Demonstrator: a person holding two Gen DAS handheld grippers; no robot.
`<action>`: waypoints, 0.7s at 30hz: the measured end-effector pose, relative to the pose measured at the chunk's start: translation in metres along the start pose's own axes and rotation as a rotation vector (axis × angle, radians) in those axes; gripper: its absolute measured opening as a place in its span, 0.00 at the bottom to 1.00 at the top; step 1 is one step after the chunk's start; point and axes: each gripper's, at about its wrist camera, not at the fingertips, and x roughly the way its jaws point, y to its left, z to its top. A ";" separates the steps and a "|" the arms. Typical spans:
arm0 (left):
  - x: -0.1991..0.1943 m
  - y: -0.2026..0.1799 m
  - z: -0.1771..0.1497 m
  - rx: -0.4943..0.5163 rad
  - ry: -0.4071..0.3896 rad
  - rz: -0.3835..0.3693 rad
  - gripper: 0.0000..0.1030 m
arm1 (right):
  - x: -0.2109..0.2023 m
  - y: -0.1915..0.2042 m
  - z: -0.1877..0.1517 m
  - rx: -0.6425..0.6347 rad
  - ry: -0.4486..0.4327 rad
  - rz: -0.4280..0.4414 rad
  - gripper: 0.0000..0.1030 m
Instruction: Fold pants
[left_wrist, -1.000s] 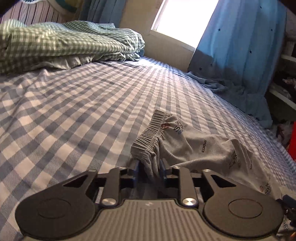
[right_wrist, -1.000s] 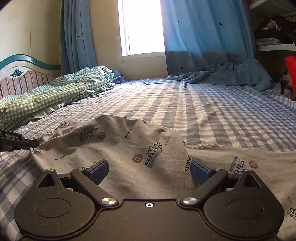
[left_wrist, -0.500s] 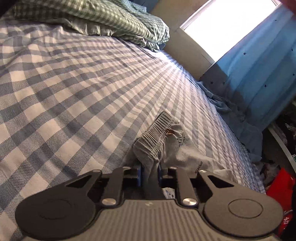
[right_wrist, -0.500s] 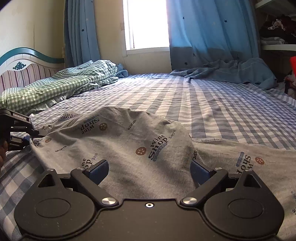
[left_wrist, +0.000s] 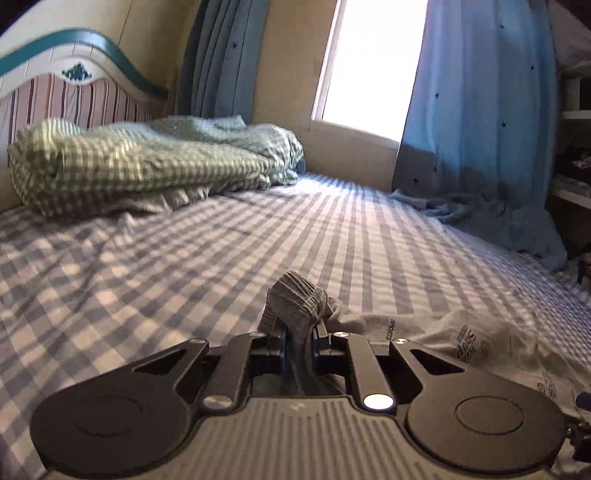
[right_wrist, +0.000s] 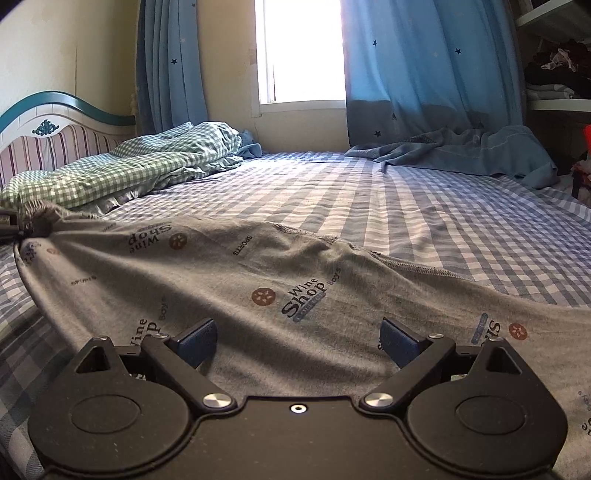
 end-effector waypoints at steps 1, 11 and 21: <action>0.006 0.006 -0.004 0.001 0.031 -0.011 0.17 | 0.002 0.001 0.000 -0.004 0.010 0.000 0.93; 0.000 0.042 0.024 -0.055 0.020 -0.045 0.70 | 0.008 -0.001 0.000 0.003 0.049 0.038 0.94; 0.097 0.012 0.050 0.235 0.203 -0.118 0.72 | 0.009 0.003 -0.001 -0.017 0.050 0.033 0.94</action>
